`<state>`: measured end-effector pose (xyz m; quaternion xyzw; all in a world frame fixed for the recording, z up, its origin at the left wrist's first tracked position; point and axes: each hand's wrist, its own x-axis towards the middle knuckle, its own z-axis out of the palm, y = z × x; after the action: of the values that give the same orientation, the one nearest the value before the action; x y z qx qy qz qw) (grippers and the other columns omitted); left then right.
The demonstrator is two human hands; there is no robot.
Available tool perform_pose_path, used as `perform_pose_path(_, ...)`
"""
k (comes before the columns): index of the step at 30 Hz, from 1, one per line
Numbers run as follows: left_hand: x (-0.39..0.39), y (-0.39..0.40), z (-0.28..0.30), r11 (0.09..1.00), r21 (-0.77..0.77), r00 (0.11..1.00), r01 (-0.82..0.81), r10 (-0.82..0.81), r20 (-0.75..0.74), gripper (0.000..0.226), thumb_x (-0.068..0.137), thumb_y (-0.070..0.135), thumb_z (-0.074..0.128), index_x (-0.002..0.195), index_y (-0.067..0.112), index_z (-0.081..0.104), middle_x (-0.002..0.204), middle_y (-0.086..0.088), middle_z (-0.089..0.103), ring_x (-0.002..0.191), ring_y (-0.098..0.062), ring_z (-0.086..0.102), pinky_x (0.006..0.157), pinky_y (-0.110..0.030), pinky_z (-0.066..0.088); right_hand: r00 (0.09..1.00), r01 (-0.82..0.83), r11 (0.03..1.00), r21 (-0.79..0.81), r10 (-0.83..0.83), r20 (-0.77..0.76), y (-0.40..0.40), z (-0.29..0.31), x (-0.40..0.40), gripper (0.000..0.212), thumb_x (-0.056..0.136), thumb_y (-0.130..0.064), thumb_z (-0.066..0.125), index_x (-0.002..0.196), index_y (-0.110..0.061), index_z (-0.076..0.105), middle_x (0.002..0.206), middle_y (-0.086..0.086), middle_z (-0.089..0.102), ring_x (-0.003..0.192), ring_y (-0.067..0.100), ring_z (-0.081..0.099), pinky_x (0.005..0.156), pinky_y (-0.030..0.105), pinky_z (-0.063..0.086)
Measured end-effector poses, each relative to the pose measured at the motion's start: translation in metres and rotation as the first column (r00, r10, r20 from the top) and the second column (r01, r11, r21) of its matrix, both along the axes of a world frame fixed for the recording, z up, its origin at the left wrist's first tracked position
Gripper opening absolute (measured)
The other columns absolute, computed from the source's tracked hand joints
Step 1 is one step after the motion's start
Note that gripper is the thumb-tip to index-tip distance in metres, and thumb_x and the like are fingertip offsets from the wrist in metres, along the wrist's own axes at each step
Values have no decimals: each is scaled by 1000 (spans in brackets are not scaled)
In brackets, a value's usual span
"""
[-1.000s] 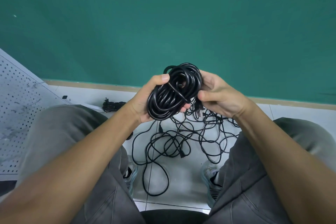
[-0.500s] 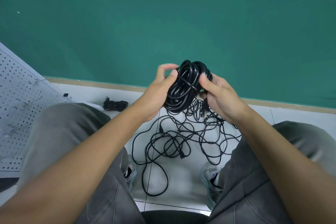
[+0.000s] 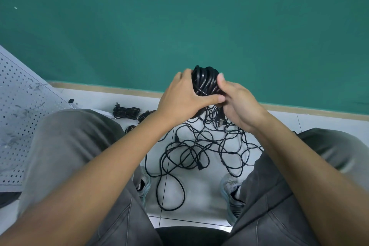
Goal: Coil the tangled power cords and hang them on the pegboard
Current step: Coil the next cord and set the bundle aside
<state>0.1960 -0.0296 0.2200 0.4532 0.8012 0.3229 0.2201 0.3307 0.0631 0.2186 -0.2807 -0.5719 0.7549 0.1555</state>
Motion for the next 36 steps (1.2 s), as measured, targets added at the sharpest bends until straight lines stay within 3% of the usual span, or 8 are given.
perform_pose_path(4, -2, 0, -3, 999, 48, 999, -19, 21, -31, 79, 66, 77, 74, 120, 22, 56, 114, 5, 61, 106, -19, 60, 90, -45, 53, 1000, 7, 997, -76, -8, -8, 3, 1, 1, 77, 107, -59, 16, 139, -3, 57, 109, 2, 67, 82, 9, 50, 75, 31, 35)
perform_pose_path(9, 1, 0, -4, 994, 91, 997, -59, 63, -47, 75, 61, 67, 85, 114, 23, 55, 108, 9, 65, 102, -15, 63, 84, -36, 53, 996, -15, 993, -119, 5, -85, 8, -2, 7, 74, 109, -54, 17, 140, 1, 56, 127, 11, 67, 100, 13, 62, 83, 25, 46)
perform_pose_path(12, 2, -2, -2, 968, 202, 982, -151, 123, 145, 49, 69, 45, 87, 104, 24, 59, 95, 11, 70, 91, -5, 66, 80, -26, 53, 990, -1, 997, -71, -9, -143, 13, -2, 10, 41, 111, -20, 36, 138, 4, 55, 117, 10, 65, 83, 8, 55, 68, 22, 38)
perform_pose_path(15, -4, -7, 5, 947, 270, 880, -174, 27, 473, 41, 75, 29, 82, 110, 15, 65, 103, -2, 75, 98, -15, 72, 86, -31, 58, 987, 64, 994, -87, -76, -140, 16, 5, 14, 30, 100, 5, 49, 124, -4, 64, 105, 7, 75, 80, 8, 63, 63, 19, 39)
perform_pose_path(19, -4, -12, 6, 935, 267, 757, -231, 0, 653, 21, 83, 14, 78, 99, 17, 64, 83, 10, 71, 83, -7, 70, 75, -24, 56, 993, 109, 994, 16, -108, -55, 20, 6, 19, 25, 100, 4, 52, 119, -4, 65, 98, 12, 77, 70, 12, 55, 59, 18, 40)
perform_pose_path(23, -5, -10, 9, 915, 266, 671, -303, 7, 741, 28, 75, 22, 73, 100, 13, 65, 96, -9, 68, 105, -37, 72, 97, -52, 58, 986, 166, 985, 54, -167, 18, 25, 3, 23, 20, 102, 6, 50, 105, -12, 57, 81, 9, 71, 62, 13, 48, 55, 18, 38)
perform_pose_path(29, -15, -9, 8, 924, 219, 622, -313, 25, 783, 58, 76, 25, 71, 124, -7, 61, 120, -30, 68, 107, -42, 71, 99, -56, 56, 998, 17, 999, 50, -20, 61, 31, 13, 31, 26, 104, 4, 45, 105, -5, 69, 78, 4, 66, 66, 13, 54, 60, 18, 42)
perform_pose_path(36, -21, -13, -8, 975, 127, 647, -181, 20, 763, 25, 84, 23, 73, 102, 9, 67, 93, -11, 70, 94, -29, 75, 87, -48, 59, 972, -228, 966, 117, 232, -22, 22, 25, 38, 29, 94, 10, 52, 121, 7, 63, 91, 11, 75, 85, 20, 67, 82, 23, 54)
